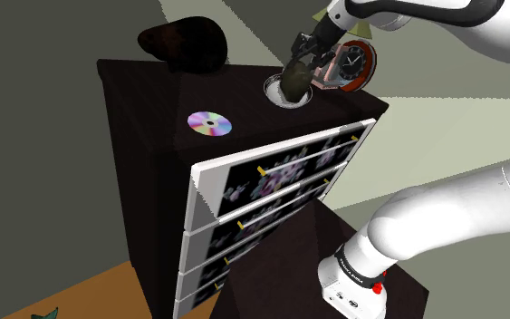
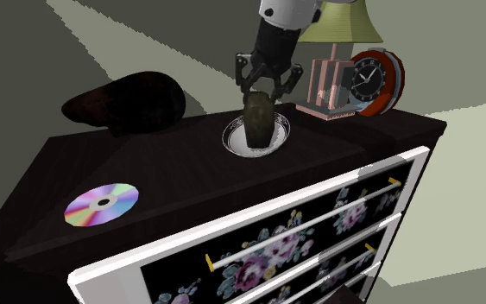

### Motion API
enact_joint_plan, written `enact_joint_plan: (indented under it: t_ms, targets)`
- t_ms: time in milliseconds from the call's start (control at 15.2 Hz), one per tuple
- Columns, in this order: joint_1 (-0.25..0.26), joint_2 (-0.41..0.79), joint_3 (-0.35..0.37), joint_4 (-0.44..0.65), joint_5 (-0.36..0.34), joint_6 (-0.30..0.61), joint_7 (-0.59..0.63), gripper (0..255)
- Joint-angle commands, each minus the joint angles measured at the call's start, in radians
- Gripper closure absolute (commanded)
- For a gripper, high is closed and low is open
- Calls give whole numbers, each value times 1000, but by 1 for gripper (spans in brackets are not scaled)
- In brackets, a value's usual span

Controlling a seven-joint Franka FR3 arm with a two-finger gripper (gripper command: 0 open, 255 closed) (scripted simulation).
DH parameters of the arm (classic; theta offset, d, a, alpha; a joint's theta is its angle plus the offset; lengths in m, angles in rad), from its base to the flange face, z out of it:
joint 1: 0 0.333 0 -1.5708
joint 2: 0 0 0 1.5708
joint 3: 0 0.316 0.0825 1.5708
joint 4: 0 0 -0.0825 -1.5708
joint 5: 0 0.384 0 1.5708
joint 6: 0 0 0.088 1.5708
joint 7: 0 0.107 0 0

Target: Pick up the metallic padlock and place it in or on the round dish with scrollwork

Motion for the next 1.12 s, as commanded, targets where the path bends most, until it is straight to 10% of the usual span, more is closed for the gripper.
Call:
enact_joint_plan:
  t_ms: [0,396,462,1056]
  targets:
    - [1,4,1,-16,0,3,-1,255]
    - [1,4,0,-16,0,3,0,255]
    - [1,4,-1,-11,0,-1,-2,0]
    - [-1,-24,1,82,-4,-123,2,0]
